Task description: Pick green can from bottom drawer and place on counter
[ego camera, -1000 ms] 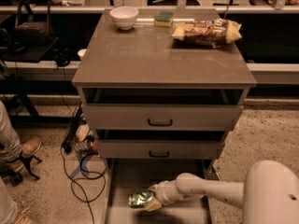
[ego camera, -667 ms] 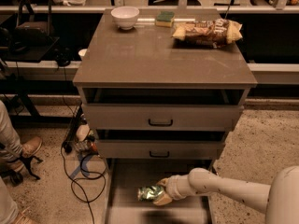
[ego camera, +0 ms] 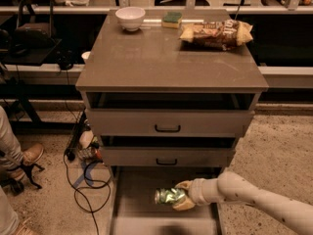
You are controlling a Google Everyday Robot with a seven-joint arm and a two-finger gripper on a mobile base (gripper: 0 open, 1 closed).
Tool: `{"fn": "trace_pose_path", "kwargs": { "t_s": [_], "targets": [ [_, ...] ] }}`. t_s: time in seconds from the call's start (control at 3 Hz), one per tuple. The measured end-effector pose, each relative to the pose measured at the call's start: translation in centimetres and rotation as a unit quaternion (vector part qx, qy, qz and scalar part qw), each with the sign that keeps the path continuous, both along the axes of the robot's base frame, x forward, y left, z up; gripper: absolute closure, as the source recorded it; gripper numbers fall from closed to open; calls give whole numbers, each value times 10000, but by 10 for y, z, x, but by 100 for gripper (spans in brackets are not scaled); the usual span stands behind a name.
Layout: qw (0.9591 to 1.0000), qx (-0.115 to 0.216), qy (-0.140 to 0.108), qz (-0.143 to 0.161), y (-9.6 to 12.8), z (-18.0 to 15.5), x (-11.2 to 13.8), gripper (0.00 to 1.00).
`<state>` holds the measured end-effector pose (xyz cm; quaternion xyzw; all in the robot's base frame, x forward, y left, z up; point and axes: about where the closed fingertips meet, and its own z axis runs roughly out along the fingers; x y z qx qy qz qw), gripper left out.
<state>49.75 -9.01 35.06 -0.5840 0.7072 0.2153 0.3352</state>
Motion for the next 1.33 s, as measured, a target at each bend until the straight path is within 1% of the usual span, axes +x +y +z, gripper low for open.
{"fn": "trace_pose_path", "kwargs": {
  "t_s": [0.33, 0.67, 1.0, 1.33],
  "targets": [
    [9987, -89, -292, -411, -50, 69, -4, 100],
    [9947, -267, -729, -672, -91, 151, -4, 100],
    [9947, -267, -729, -672, -91, 151, -5, 100],
    [9944, -106, -763, -722, -97, 164, 4, 100]
  ]
}}
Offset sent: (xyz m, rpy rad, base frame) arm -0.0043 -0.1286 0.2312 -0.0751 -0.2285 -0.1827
